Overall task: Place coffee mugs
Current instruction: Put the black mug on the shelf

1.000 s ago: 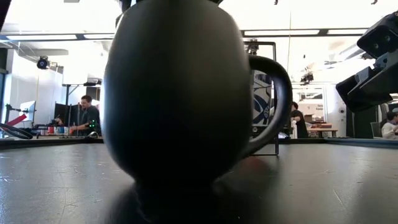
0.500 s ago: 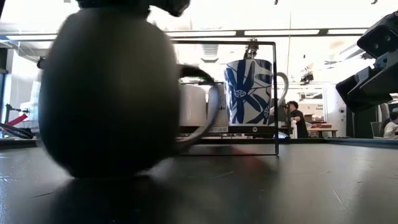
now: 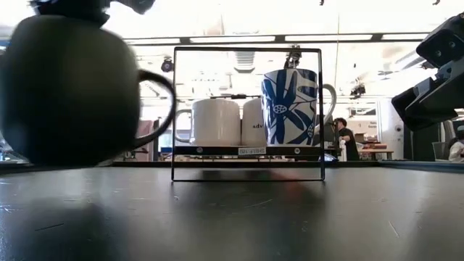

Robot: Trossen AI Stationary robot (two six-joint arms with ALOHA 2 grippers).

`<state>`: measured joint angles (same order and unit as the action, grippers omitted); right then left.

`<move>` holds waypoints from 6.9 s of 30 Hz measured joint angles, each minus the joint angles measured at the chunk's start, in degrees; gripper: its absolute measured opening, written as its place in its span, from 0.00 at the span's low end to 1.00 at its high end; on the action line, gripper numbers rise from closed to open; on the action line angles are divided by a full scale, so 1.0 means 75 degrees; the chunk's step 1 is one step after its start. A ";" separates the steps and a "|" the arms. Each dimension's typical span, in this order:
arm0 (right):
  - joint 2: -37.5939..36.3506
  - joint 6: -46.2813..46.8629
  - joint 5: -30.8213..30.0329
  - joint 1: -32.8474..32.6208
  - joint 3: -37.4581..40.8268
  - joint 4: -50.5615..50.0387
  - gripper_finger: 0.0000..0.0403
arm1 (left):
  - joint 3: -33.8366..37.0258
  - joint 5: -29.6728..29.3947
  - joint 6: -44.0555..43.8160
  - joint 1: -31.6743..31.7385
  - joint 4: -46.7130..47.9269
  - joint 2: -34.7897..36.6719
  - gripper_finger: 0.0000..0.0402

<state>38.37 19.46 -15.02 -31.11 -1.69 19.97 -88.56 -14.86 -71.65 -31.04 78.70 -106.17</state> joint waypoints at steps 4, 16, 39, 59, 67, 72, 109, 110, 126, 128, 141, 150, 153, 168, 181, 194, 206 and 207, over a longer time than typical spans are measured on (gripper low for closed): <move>0.0000 0.0000 0.0002 0.0001 0.0000 0.0000 0.19 | 0.1116 0.0104 -0.0712 -0.0041 -0.0194 0.0773 0.02; 0.0003 0.0000 0.0001 0.0002 0.0000 0.0000 0.19 | 0.3418 -0.0354 -0.2585 0.0457 -0.0948 0.2233 0.05; 0.0006 0.0000 -0.0001 0.0002 0.0000 0.0002 0.19 | 0.3321 -0.0358 -0.5226 0.2092 -0.1393 0.2323 0.13; 0.0006 0.0000 -0.0001 0.0002 0.0000 0.0001 0.19 | 0.2307 -0.0285 -0.2386 0.1961 -0.0586 0.2319 0.47; 0.0006 0.0000 0.0000 0.0001 0.0000 0.0002 0.19 | 0.1752 0.0139 0.3158 0.1943 -0.0155 0.2334 0.48; 0.0006 0.0000 0.0000 0.0000 0.0000 0.0003 0.19 | 0.1937 0.0548 0.5684 0.1943 -0.0224 0.2315 0.46; 0.0006 0.0000 0.0002 0.0000 0.0000 0.0000 0.19 | 0.3341 0.0576 0.8173 0.1946 -0.2867 0.2287 0.04; 0.0006 0.0000 -0.0001 0.0003 0.0000 0.0003 0.19 | 0.3341 0.0575 0.8092 0.1946 -0.2818 0.2287 0.03; 0.0006 0.0000 -0.0001 0.0002 0.0000 0.0000 0.19 | 0.2840 0.1159 0.5423 0.1957 -0.3046 0.2287 0.01; 0.0006 0.0000 0.0001 0.0001 0.0000 0.0000 0.19 | 0.2696 0.1168 0.4880 0.1972 -0.3036 0.2287 0.01; 0.0003 0.0000 -0.0001 0.0000 0.0000 0.0000 0.19 | 0.1890 0.1375 0.3916 0.2421 -0.2994 0.2287 0.02; 0.0003 0.0000 -0.0001 0.0003 0.0000 0.0000 0.19 | 0.1804 0.1799 0.4409 0.2960 -0.2829 0.2287 0.02; 0.0005 0.0000 0.0000 0.0002 0.0000 0.0002 0.19 | 0.1770 0.2166 0.4614 0.3131 -0.2899 0.2287 0.02; 0.0003 0.0000 0.0002 0.0000 0.0000 0.0000 0.19 | 0.1604 0.2578 0.5617 0.3934 -0.2971 0.2287 0.02; 0.0004 0.0000 0.0001 0.0001 0.0000 0.0000 0.19 | 0.1141 0.3114 0.5950 0.4324 -0.3014 0.1819 0.03; 0.0003 0.0000 -0.0001 0.0003 0.0000 0.0000 0.19 | -0.0163 0.3465 0.6063 0.4327 -0.2262 0.0995 0.03; 0.0003 0.0000 -0.0001 0.0000 0.0000 0.0000 0.19 | -0.0851 0.3718 0.6060 0.4365 -0.1925 0.0409 0.03; 0.0003 0.0000 -0.0001 0.0000 0.0000 0.0000 0.19 | -0.0905 0.3720 0.6043 0.4365 -0.1931 0.0383 0.03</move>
<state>38.39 19.46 -15.03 -31.11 -1.69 19.97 -95.35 13.04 -26.34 1.69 64.22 -103.30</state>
